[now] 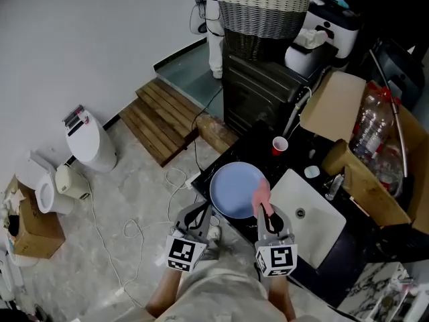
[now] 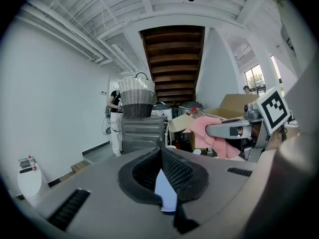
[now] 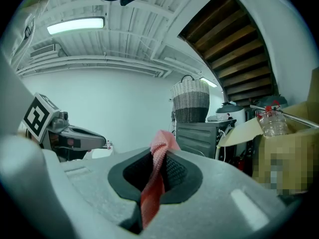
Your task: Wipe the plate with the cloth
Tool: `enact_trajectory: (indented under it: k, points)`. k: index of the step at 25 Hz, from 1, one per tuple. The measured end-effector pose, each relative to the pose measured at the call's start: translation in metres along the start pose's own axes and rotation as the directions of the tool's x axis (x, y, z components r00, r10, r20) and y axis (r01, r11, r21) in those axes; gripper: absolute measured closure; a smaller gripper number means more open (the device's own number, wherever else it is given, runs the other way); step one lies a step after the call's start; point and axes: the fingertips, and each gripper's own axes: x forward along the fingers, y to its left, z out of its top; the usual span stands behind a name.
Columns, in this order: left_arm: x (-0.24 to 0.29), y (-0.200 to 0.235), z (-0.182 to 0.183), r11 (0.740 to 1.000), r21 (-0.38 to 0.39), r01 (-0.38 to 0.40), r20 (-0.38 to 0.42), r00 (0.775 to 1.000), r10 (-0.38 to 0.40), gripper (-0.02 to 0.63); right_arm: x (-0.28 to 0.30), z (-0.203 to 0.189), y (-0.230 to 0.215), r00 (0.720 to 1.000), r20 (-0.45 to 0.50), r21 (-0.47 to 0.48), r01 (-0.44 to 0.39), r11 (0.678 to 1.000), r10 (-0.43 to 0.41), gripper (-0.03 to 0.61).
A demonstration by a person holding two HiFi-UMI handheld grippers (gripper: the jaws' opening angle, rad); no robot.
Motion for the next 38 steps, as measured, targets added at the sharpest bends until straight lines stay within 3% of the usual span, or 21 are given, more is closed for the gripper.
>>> enact_trajectory:
  k: [18, 38]
  points:
    - [0.087, 0.074, -0.054, 0.989, -0.06, 0.132, -0.119, 0.983, -0.139, 0.611, 0.101, -0.046, -0.015, 0.977, -0.192, 0.021, 0.097, 0.995, -0.091, 0.557]
    - [0.155, 0.109, -0.128, 0.956, -0.099, 0.278, -0.274, 0.915, -0.295, 0.61, 0.171, -0.123, -0.027, 0.895, -0.432, 0.059, 0.148, 0.987, -0.108, 0.557]
